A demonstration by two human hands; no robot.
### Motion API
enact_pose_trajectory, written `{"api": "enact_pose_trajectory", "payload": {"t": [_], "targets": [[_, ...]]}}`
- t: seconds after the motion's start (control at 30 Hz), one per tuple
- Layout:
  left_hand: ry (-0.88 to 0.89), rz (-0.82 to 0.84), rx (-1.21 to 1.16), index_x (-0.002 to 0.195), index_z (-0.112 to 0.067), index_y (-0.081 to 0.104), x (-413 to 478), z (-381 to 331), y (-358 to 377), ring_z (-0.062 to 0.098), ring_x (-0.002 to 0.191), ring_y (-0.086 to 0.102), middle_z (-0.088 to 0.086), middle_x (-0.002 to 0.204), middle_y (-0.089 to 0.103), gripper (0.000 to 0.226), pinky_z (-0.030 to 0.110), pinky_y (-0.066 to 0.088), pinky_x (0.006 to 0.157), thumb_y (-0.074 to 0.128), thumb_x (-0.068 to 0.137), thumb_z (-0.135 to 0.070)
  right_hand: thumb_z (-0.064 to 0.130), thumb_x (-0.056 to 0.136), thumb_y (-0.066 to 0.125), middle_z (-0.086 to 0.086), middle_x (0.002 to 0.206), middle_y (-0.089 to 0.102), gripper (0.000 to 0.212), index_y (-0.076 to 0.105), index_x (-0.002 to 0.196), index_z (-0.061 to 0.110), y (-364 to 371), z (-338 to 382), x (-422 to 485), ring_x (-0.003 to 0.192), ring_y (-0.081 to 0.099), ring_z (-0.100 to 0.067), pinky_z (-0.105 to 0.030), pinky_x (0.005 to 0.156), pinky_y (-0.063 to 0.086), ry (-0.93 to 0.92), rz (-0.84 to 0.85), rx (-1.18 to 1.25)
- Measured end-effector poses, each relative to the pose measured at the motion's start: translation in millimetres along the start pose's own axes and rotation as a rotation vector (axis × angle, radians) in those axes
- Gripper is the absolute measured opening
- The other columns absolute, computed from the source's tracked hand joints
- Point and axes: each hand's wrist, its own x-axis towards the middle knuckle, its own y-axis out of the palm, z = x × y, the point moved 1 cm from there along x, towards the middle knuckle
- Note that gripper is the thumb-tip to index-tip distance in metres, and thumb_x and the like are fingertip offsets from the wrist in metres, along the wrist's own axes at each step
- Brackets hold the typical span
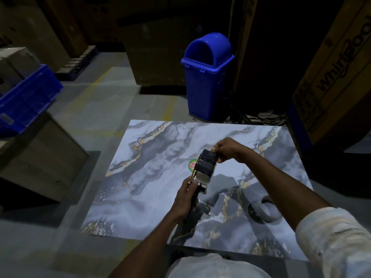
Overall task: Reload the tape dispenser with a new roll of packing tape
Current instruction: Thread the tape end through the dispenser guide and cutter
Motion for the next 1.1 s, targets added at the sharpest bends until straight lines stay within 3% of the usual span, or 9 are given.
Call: {"api": "enact_pose_trajectory", "payload": {"t": [0.13, 0.33, 0.47, 0.63, 0.7, 0.77, 0.9, 1.03, 1.1], "targets": [[-0.044, -0.076, 0.012, 0.100, -0.041, 0.048, 4, 0, 2, 0.021, 0.071, 0.064, 0.000, 0.096, 0.078, 0.053, 0.050, 0.050, 0.075, 0.049, 0.079, -0.090, 0.008, 0.097, 0.064, -0.016, 0.067, 0.066, 0.019, 0.072, 0.082, 0.000, 1, -3, 4, 0.051, 0.064, -0.020, -0.025, 0.051, 0.056, -0.003, -0.017, -0.020], [-0.146, -0.216, 0.042, 0.106, -0.011, 0.051, 4, -15, 6, 0.025, 0.074, 0.067, 0.007, 0.088, 0.078, 0.087, 0.038, 0.049, 0.065, 0.050, 0.073, -0.092, 0.004, 0.095, 0.064, -0.018, 0.073, 0.068, 0.015, 0.073, 0.088, -0.005, 3, 1, 4, 0.051, 0.063, -0.019, -0.026, 0.053, 0.056, 0.003, 0.011, -0.019], [-0.156, -0.189, 0.013, 0.111, -0.005, 0.052, 3, -20, 6, 0.015, 0.063, 0.060, 0.002, 0.082, 0.071, 0.070, 0.027, 0.044, 0.055, 0.053, 0.091, -0.072, 0.001, 0.093, 0.063, -0.018, 0.072, 0.068, 0.015, 0.073, 0.091, -0.009, 2, 2, 5, 0.051, 0.063, -0.019, -0.027, 0.055, 0.057, 0.006, 0.006, 0.003], [-0.117, -0.115, 0.006, 0.114, 0.002, 0.057, 9, -21, -5, 0.011, 0.056, 0.061, 0.012, 0.083, 0.072, 0.094, 0.021, 0.050, 0.050, 0.051, 0.080, -0.086, -0.002, 0.093, 0.059, -0.016, 0.076, 0.071, 0.016, 0.073, 0.100, -0.005, 1, 1, 6, 0.055, 0.064, -0.018, -0.027, 0.058, 0.058, 0.034, 0.022, 0.108], [-0.133, -0.083, 0.014, 0.113, -0.001, 0.057, 7, -24, -8, 0.014, 0.065, 0.063, 0.004, 0.080, 0.072, 0.089, 0.028, 0.053, 0.062, 0.049, 0.080, -0.084, -0.001, 0.094, 0.057, -0.018, 0.081, 0.071, 0.017, 0.071, 0.104, -0.002, 1, 0, 3, 0.058, 0.064, -0.019, -0.029, 0.059, 0.058, 0.050, 0.002, 0.146], [-0.122, -0.022, 0.021, 0.105, -0.005, 0.059, 5, -25, -12, 0.019, 0.069, 0.062, -0.002, 0.071, 0.073, 0.077, 0.038, 0.052, 0.073, 0.046, 0.085, -0.079, -0.002, 0.094, 0.054, -0.023, 0.088, 0.075, 0.020, 0.068, 0.108, -0.003, 0, -2, 0, 0.064, 0.068, -0.023, -0.029, 0.059, 0.057, 0.062, -0.062, 0.175], [-0.055, 0.088, 0.024, 0.102, 0.007, 0.058, -1, -25, -15, 0.015, 0.058, 0.058, -0.003, 0.062, 0.071, 0.082, 0.037, 0.048, 0.069, 0.038, 0.093, -0.072, 0.005, 0.098, 0.053, -0.023, 0.089, 0.074, 0.021, 0.066, 0.111, -0.005, 1, -13, -10, 0.063, 0.068, -0.023, -0.029, 0.056, 0.055, 0.044, -0.289, 0.282], [-0.068, 0.102, -0.044, 0.105, -0.002, 0.056, 5, -18, -15, 0.028, 0.056, 0.060, 0.012, 0.077, 0.074, 0.082, 0.046, 0.054, 0.061, 0.044, 0.089, -0.081, 0.038, 0.098, 0.056, -0.003, 0.081, 0.073, 0.026, 0.069, 0.098, 0.016, 35, -50, -50, 0.068, 0.068, -0.018, -0.034, 0.064, 0.055, -0.027, -0.730, 0.280], [-0.051, 0.118, -0.098, 0.105, -0.011, 0.060, 5, -19, -12, 0.030, 0.053, 0.059, 0.023, 0.090, 0.076, 0.071, 0.038, 0.053, 0.055, 0.040, 0.092, -0.078, 0.059, 0.094, 0.054, 0.001, 0.083, 0.071, 0.034, 0.062, 0.090, 0.026, 72, -78, -78, 0.076, 0.069, -0.020, -0.038, 0.071, 0.056, -0.009, -0.858, 0.283]]}}
